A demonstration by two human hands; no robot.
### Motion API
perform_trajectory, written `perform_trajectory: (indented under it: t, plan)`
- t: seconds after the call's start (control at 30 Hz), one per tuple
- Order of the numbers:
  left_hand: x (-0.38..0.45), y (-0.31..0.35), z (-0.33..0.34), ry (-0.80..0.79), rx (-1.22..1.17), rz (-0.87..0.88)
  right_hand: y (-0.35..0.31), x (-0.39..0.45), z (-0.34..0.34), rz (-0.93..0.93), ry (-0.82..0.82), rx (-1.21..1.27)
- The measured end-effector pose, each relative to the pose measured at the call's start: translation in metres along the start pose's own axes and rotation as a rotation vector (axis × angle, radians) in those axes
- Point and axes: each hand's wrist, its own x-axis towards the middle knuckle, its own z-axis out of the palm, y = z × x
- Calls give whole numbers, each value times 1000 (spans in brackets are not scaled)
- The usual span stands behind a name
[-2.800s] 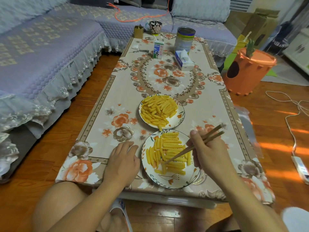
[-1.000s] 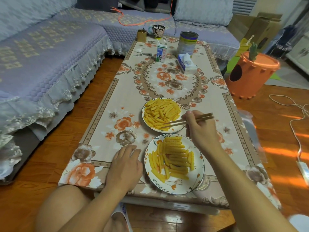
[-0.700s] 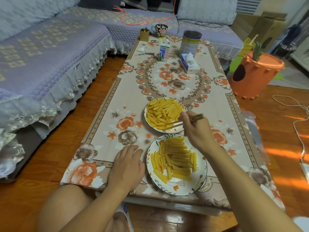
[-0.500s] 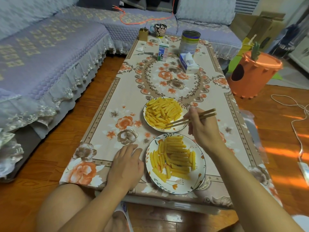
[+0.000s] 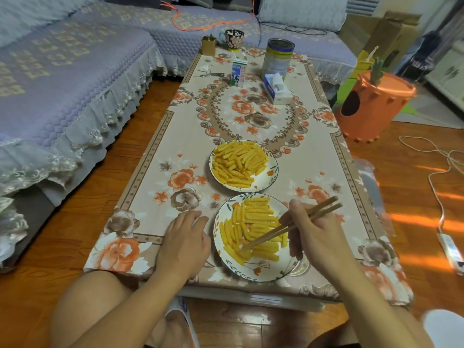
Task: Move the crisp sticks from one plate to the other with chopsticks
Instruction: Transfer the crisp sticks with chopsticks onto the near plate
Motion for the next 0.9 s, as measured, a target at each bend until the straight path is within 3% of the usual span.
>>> perform_trajectory:
  t: [0.3,0.7,0.9]
  plan:
    - [0,1,0,3,4,10,-6,43,-24,-56,244,143]
    - [0,0,1,19,6,17,12,114,27,-268,84,-222]
    - [1,-1,2,24,0,18,14,121,24,-251,47,-179]
